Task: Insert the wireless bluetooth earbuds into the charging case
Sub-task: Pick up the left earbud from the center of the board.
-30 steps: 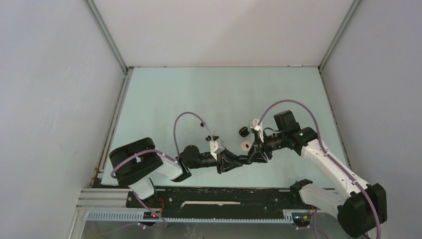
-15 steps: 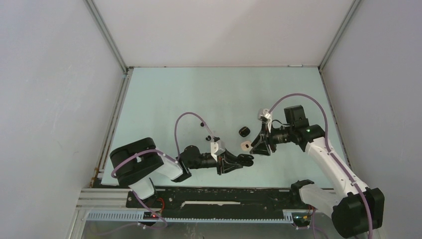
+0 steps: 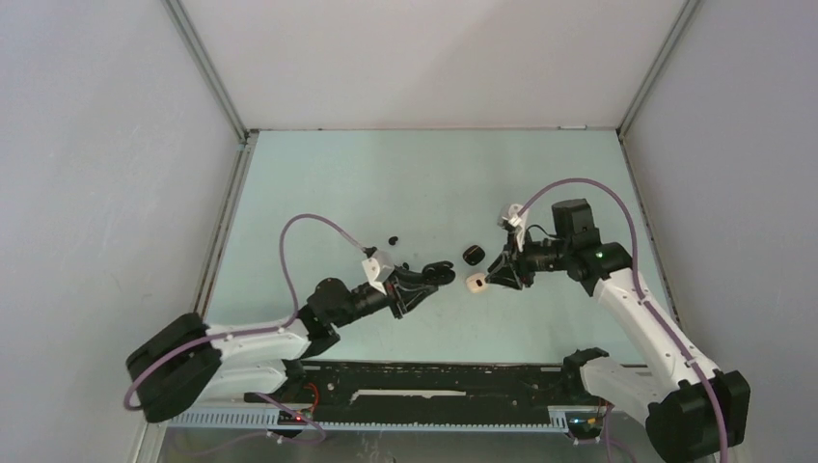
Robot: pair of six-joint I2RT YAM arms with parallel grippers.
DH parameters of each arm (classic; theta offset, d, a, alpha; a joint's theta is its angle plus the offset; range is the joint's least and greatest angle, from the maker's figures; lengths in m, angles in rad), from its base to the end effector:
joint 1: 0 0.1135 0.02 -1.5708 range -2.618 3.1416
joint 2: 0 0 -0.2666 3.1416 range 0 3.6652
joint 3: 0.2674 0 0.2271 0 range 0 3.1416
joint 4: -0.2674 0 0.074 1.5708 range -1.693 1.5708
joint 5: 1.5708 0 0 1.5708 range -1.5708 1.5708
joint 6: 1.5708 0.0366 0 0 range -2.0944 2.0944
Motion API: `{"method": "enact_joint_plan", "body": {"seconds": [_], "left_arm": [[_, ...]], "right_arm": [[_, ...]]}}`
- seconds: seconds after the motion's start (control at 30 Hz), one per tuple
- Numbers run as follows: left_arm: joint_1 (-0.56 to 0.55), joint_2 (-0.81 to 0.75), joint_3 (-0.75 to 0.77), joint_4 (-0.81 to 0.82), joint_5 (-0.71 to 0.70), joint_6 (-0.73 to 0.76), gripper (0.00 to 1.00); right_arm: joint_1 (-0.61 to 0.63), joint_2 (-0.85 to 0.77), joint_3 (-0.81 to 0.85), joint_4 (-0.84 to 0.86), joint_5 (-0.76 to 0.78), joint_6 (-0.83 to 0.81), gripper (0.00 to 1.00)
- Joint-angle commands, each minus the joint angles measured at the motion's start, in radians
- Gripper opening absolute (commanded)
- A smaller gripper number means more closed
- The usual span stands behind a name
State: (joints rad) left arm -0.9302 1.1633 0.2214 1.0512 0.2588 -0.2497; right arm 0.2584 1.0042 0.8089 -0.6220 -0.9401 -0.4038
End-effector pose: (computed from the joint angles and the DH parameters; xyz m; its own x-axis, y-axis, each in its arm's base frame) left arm 0.1123 -0.1663 0.2284 -0.1659 -0.1771 -0.9701 0.9144 0.3406 -0.2186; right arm 0.1556 0.0717 0.2851 -0.3793 -0.3399 -0.8606 -0.9069 0.3212 0.2728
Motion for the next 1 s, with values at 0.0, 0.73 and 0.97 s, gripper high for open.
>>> {"method": "enact_joint_plan", "body": {"seconds": [0.0, 0.73, 0.97], "left_arm": [[0.031, -0.17, -0.023, -0.264, -0.158, 0.071, 0.0], [0.38, -0.423, -0.192, -0.35, -0.323, 0.007, 0.0], [0.394, -0.424, -0.193, -0.359, -0.335, -0.009, 0.0]], "right_arm": [[0.134, 0.032, 0.033, 0.085, 0.159, -0.097, 0.3], [0.653, 0.592, 0.14, 0.567, 0.552, -0.527, 0.24], [0.649, 0.732, 0.229, 0.576, 0.571, -0.605, 0.25]]}}
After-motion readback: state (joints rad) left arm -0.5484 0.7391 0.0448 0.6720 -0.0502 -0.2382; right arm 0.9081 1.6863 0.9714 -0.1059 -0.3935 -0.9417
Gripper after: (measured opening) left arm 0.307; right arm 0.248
